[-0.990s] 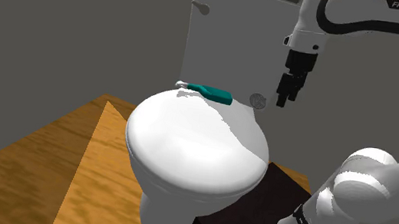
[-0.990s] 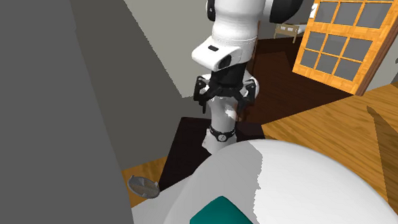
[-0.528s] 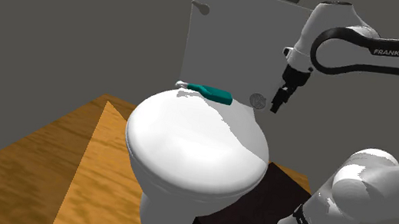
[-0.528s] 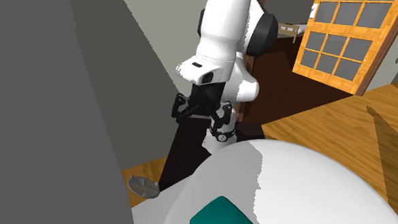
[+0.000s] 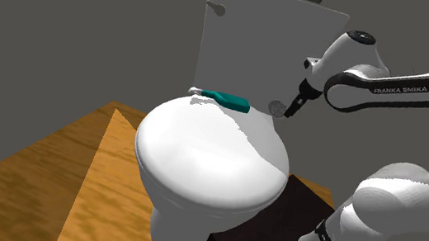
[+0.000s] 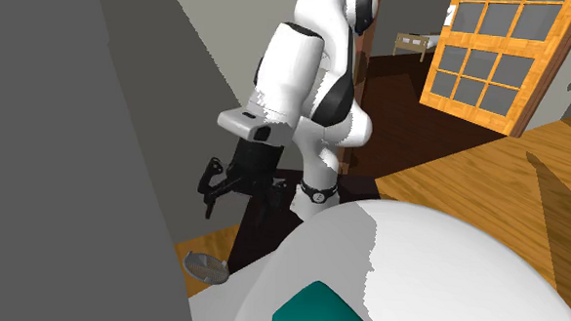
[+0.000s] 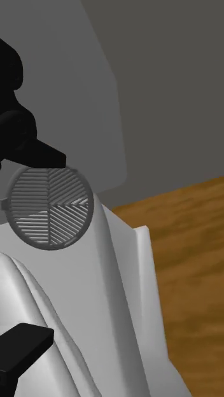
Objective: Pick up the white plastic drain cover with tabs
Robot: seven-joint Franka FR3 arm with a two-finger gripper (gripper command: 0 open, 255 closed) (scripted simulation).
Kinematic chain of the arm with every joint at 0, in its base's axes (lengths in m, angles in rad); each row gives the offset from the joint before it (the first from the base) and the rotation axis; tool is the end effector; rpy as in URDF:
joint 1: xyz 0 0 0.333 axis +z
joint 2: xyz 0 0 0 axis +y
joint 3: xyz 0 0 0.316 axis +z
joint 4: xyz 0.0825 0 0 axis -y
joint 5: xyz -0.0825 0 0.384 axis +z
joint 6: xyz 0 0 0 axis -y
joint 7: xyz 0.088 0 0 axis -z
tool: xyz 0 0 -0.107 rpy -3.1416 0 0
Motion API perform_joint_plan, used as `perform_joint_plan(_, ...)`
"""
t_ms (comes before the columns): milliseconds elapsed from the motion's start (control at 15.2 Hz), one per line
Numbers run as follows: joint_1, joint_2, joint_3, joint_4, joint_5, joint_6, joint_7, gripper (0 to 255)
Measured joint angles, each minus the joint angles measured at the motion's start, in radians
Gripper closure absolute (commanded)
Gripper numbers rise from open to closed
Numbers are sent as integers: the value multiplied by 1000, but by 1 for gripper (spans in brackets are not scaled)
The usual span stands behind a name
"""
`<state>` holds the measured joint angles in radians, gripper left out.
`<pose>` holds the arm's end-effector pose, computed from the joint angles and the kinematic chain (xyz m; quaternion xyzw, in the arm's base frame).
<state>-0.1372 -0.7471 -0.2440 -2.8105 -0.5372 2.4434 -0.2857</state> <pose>0.3232 -0.1256 0.4387 0.9641 0.1385 0.1424 0.1762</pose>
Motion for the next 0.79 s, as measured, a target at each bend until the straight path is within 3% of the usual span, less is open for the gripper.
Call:
perform_joint_plan(264, -85, 127, -39, -20, -154, 311, 14, 0)
perform_joint_plan(792, -195, 254, -2, -46, -280, 508, 103, 0)
